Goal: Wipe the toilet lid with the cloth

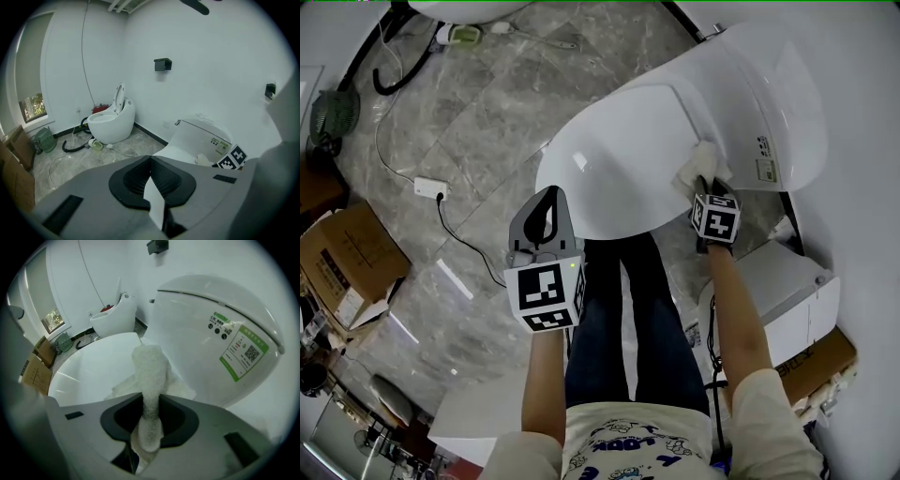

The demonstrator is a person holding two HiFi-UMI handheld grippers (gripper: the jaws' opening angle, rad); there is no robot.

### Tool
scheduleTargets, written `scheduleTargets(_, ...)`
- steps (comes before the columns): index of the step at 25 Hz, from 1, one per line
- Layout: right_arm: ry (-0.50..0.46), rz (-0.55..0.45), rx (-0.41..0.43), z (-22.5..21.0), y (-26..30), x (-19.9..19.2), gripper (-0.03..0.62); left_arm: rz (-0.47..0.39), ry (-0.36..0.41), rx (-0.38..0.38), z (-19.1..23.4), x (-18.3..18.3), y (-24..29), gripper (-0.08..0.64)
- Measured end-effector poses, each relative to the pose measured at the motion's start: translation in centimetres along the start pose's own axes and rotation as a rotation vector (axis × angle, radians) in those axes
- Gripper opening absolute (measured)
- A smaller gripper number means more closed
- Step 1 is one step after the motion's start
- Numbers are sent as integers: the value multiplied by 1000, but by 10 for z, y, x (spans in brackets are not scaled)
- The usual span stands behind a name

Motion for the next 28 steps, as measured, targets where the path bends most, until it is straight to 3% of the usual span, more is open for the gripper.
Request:
scheduleTargets(21, -124, 32, 116, 110, -14, -68, 91, 8, -120, 103, 45, -58, -47, 3)
scheduleTargets(28, -242, 55, 206, 174, -16, -94, 91, 12, -174, 156, 72, -82, -65, 3)
Point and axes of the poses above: the fingertips, and each gripper's own axes: y forward along the fingers, z to its left, x out of its top, the point moved 9 cm from there along -y, backward along the fingers, and after that the axes turned 6 degrees about y, right-handed, at the moved point
